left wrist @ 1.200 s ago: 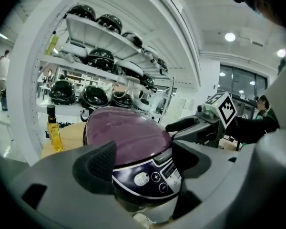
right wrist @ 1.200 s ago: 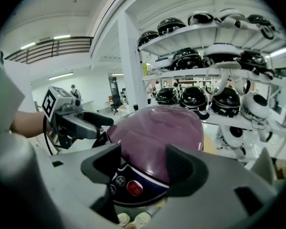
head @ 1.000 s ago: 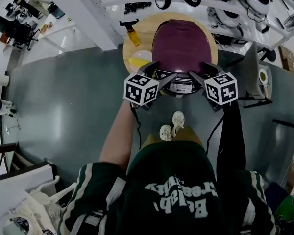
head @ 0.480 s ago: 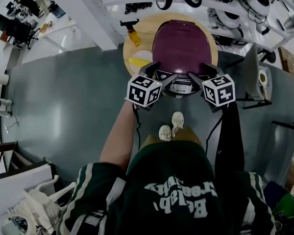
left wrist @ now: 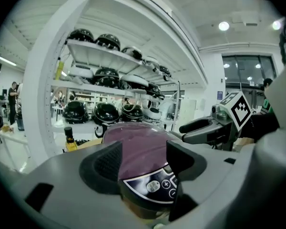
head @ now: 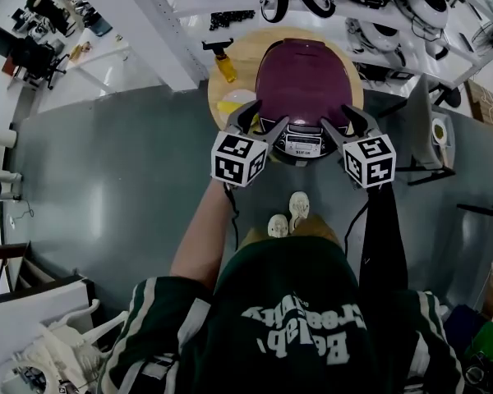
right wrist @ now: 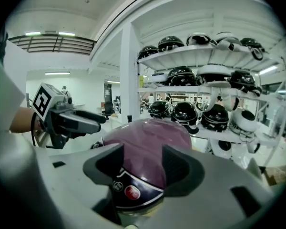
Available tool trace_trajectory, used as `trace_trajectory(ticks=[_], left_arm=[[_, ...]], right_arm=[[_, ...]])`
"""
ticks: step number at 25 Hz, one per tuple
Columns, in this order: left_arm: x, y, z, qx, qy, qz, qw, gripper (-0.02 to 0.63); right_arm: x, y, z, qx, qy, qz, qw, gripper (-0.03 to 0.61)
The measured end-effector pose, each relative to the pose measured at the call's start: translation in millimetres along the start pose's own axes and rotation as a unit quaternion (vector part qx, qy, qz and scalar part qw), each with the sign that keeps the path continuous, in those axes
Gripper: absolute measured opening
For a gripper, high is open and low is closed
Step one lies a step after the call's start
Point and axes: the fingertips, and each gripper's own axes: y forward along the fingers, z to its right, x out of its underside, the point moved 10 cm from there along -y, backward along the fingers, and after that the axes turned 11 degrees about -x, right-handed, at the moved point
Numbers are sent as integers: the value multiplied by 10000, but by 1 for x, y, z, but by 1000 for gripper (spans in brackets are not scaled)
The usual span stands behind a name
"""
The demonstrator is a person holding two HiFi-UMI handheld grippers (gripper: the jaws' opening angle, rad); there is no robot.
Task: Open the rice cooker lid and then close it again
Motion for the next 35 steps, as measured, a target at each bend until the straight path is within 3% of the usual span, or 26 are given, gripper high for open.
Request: trace_trajectory(ticks=[6, 12, 21, 24, 25, 26, 27, 35], left_arm=[[-30, -27, 3, -317, 178, 677, 9970, 290], [-59, -45, 16, -330, 339, 1191, 9917, 290], [-74, -59, 26, -201, 331, 1462, 9885, 287], [-72, -62, 28, -335, 482, 1437, 9879, 213], [-72, -65, 27, -435, 530, 1446, 9871, 159], [-72, -67, 26, -560, 564, 1469, 9860, 73], [-72, -69, 25, -672, 585, 1496, 9847, 1], [-70, -74, 23, -736, 600, 1539, 9835, 0]], right_arm=[[-19, -18, -14, 289, -181, 578, 9977, 259], [-34, -38, -22, 575, -378, 1085, 9917, 256], [-45, -53, -32, 651, -500, 1338, 9876, 250], [-47, -55, -35, 716, -551, 1364, 9865, 211], [-48, -57, -37, 763, -577, 1382, 9858, 148], [-48, -59, -38, 802, -596, 1411, 9849, 36], [-49, -61, -40, 815, -598, 1449, 9843, 4], [-49, -63, -47, 974, -741, 1350, 9833, 3]])
